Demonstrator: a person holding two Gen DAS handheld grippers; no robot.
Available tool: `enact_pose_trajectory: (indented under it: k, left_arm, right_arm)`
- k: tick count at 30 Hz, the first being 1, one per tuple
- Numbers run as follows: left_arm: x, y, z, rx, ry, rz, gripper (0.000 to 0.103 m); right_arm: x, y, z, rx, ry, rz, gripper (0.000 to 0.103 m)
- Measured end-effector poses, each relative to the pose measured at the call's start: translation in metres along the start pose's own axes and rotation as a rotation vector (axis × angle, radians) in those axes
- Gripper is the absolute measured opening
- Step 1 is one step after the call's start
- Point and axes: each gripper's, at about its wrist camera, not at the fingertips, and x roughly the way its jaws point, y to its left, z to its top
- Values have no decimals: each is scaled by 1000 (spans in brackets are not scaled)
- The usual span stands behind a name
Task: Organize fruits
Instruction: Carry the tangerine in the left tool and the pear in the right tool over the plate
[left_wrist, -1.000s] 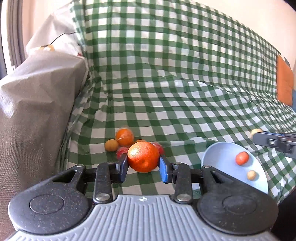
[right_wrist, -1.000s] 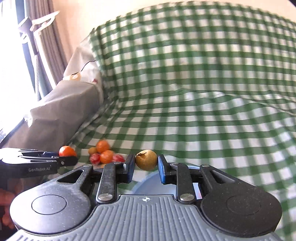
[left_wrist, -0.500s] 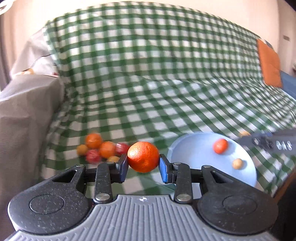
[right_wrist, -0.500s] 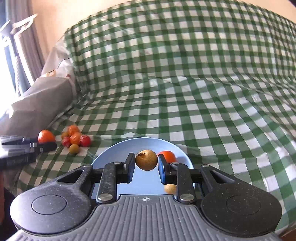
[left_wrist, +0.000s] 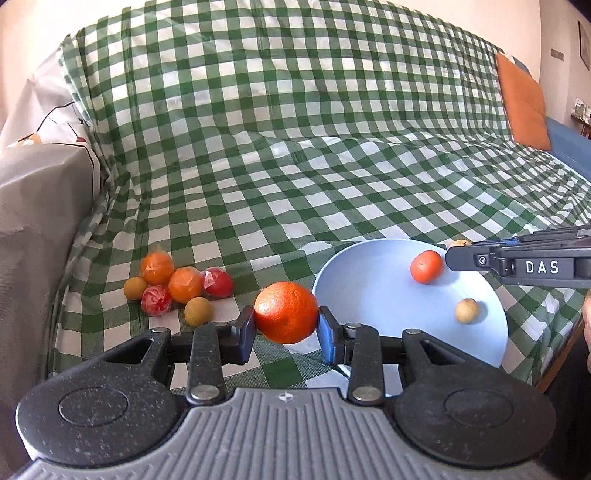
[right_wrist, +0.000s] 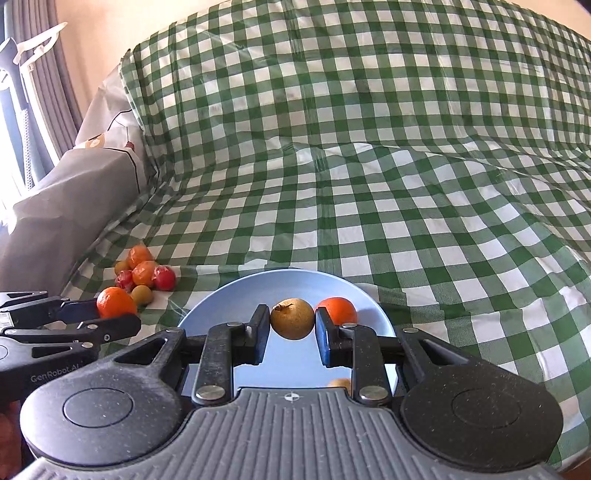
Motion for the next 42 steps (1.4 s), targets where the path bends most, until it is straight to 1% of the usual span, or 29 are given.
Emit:
enact_pose_trajectory:
  k: [13, 27, 29, 34, 42]
  left_arm:
    - [4, -5, -1, 33, 10, -4, 39]
    - [3, -6, -1, 29, 7, -15, 39]
    - [3, -6, -1, 19, 1, -33, 39]
    - [0, -7, -1, -4, -17, -117, 39]
    - [0, -21, -5, 52, -19, -181, 39]
  right_arm:
    - [5, 0, -1, -8, 12, -2, 28]
    - [4, 0, 0, -7, 11, -1, 28]
    - [5, 0, 0, -8, 11, -1, 28]
    - [5, 0, 0, -11, 14, 0, 28]
    - [7, 0, 2, -21, 20, 0, 28]
